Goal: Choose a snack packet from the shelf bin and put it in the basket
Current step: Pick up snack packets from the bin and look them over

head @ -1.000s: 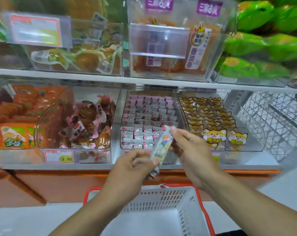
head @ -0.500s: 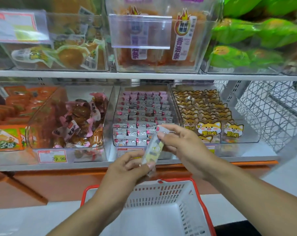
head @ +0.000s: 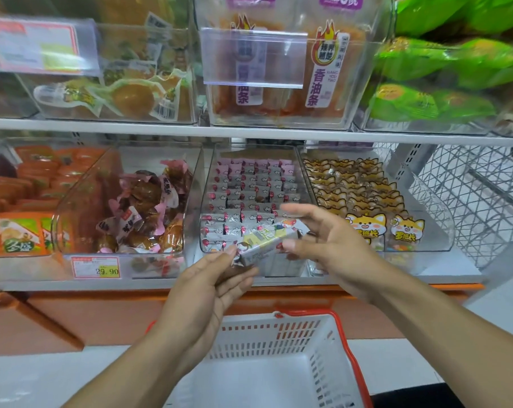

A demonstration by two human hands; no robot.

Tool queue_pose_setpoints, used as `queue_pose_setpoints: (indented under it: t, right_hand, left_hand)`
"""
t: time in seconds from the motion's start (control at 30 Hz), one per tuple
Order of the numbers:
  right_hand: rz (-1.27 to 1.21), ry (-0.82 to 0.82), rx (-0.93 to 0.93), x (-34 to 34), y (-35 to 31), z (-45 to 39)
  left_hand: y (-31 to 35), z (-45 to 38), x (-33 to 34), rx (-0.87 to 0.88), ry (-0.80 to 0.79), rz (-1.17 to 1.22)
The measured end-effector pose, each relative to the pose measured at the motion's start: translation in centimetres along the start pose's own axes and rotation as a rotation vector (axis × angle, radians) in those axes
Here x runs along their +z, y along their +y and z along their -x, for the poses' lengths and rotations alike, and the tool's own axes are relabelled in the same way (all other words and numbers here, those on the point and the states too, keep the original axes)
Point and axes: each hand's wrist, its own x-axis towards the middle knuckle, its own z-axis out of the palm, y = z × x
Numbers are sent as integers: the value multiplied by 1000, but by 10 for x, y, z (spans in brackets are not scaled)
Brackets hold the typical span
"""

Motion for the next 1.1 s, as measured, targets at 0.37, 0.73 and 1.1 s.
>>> queue_pose_setpoints:
  t: [0.37,0.73,1.1]
  right_hand:
    - [-177,69,92,10,6,-4]
    - [-71,-36,13,7,5,-2]
    - [-17,53,56,7,9,-4]
  left_hand:
    - [15,11,0,353,-23,-585]
    - [14,-2,-7,266,-43,-517]
    - [18,-7,-7,135,17,-377]
